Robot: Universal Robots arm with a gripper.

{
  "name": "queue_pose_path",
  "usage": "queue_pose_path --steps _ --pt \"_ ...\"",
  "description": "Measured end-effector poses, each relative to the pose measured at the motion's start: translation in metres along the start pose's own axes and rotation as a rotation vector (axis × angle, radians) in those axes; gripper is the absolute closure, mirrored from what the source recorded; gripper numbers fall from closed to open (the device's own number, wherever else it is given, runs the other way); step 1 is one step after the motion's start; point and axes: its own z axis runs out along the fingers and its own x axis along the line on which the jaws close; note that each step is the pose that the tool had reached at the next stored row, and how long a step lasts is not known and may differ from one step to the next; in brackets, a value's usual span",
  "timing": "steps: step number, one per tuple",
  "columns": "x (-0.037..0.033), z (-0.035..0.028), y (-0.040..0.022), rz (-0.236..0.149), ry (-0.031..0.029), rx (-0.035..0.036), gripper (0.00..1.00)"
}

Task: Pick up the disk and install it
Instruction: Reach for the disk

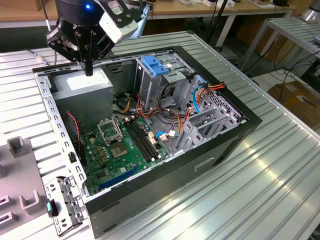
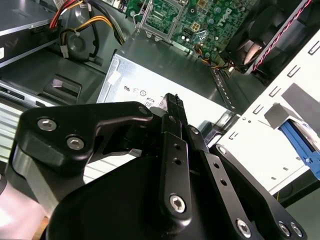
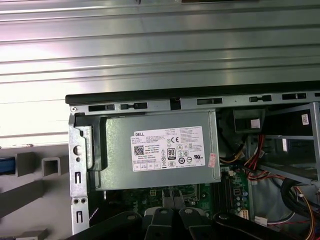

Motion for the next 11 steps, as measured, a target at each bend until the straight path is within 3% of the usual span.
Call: queue_pose_path --steps 11 --pt "0.0022 0.0003 -0.0002 0.000 0.0001 0.0000 0.89"
